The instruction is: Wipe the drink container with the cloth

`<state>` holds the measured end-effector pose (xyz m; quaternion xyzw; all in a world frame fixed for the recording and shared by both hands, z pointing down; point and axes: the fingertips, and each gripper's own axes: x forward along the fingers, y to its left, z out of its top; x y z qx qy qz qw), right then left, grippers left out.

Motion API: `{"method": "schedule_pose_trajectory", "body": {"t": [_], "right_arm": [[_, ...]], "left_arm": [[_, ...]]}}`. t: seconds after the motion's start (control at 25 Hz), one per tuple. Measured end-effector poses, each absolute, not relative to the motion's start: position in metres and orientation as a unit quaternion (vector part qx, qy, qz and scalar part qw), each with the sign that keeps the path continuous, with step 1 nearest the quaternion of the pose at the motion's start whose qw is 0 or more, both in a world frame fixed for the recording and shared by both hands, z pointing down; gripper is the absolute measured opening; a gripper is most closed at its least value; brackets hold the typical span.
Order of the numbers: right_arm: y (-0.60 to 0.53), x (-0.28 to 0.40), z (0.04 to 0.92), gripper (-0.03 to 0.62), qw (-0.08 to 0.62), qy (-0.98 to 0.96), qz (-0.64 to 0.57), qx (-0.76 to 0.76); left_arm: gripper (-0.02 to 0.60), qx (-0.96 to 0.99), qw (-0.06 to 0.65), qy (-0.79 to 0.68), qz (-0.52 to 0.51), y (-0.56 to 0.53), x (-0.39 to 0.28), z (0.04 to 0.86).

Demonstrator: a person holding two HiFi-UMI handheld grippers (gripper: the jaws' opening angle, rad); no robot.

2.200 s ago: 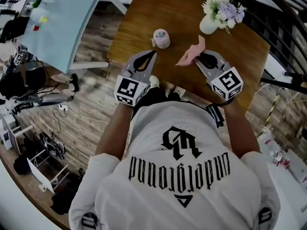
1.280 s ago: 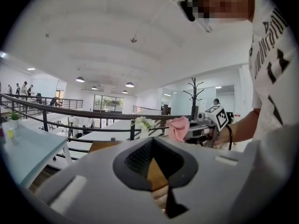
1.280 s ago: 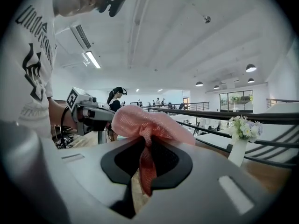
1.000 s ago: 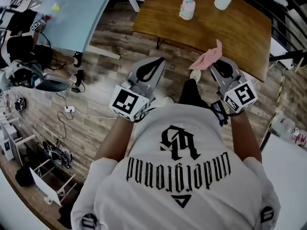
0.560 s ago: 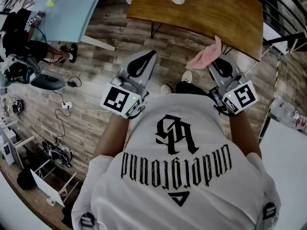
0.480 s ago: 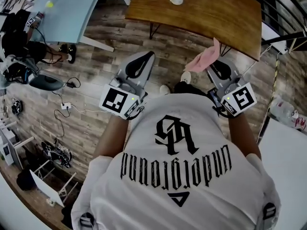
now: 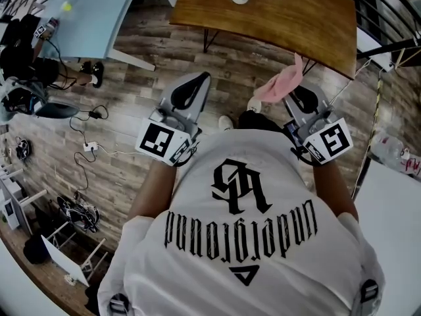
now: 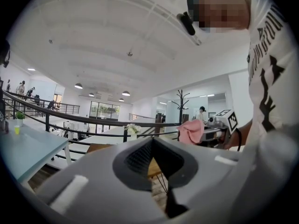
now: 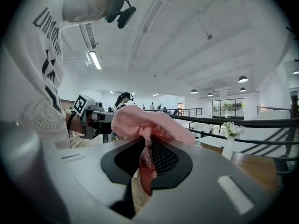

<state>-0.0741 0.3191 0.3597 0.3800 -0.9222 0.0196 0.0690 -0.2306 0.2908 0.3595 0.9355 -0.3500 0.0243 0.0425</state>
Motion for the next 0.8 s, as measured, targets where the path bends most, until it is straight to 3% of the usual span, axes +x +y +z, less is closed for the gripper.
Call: {"method": "schedule_pose_trajectory", "body": {"t": [0.8], "right_arm": [[0.321, -0.071, 0.363, 0.041, 0.067, -0.925, 0.027, 0.373]], "left_arm": [[0.049, 0.937, 0.045, -0.344, 0.021, 0.290, -0.219, 0.364]]}}
